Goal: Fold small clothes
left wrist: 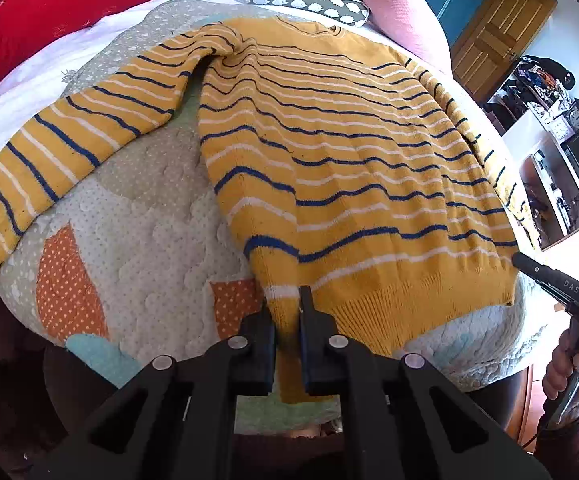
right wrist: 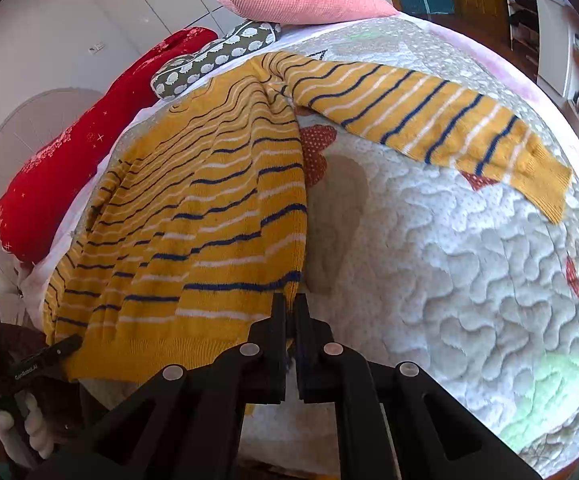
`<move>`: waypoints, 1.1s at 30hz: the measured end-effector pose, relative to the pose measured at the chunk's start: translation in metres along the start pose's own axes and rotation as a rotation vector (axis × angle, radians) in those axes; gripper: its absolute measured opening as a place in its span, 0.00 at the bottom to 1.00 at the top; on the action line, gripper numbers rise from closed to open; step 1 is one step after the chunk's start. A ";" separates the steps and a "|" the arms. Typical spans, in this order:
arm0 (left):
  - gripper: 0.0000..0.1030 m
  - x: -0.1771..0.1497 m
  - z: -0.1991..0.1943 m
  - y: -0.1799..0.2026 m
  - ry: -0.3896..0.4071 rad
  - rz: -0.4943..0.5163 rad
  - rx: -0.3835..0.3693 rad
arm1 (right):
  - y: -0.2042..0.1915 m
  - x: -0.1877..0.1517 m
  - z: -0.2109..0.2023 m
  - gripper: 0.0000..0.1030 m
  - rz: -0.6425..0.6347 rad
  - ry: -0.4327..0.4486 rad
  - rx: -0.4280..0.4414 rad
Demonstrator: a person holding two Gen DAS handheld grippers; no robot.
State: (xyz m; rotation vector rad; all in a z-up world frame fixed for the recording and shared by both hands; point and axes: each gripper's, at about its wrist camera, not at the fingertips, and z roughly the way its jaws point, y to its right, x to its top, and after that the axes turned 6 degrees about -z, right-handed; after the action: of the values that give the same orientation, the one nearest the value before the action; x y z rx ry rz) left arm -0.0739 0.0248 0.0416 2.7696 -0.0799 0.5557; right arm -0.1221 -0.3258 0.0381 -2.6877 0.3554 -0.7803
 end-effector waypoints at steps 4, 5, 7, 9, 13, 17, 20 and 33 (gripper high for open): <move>0.09 -0.015 -0.004 -0.002 0.001 0.006 0.034 | 0.008 -0.032 -0.014 0.01 0.001 -0.032 -0.050; 0.08 -0.019 -0.002 -0.004 -0.005 0.007 0.043 | 0.011 -0.039 -0.014 0.01 -0.001 -0.040 -0.069; 0.04 -0.025 0.000 -0.009 -0.015 0.010 0.047 | 0.021 -0.050 -0.017 0.01 0.010 -0.046 -0.072; 0.04 -0.029 -0.002 -0.013 -0.009 0.007 0.039 | 0.029 -0.054 -0.022 0.01 0.034 -0.028 -0.049; 0.05 -0.027 -0.016 -0.013 0.051 0.014 0.046 | 0.029 -0.048 -0.027 0.01 0.027 0.007 -0.074; 0.19 -0.022 -0.029 -0.009 0.103 0.042 0.070 | 0.031 -0.034 -0.023 0.03 0.046 0.020 -0.088; 0.40 -0.018 -0.033 -0.002 0.135 0.063 0.093 | 0.042 -0.026 -0.022 0.06 0.088 0.036 -0.085; 0.44 0.004 -0.015 0.017 0.103 0.054 0.064 | 0.148 0.000 -0.032 0.43 0.436 0.168 -0.071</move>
State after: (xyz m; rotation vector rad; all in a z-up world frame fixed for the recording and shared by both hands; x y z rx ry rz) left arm -0.0775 0.0133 0.0619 2.8022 -0.1164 0.7260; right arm -0.1616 -0.4696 0.0095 -2.4725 0.9848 -0.8655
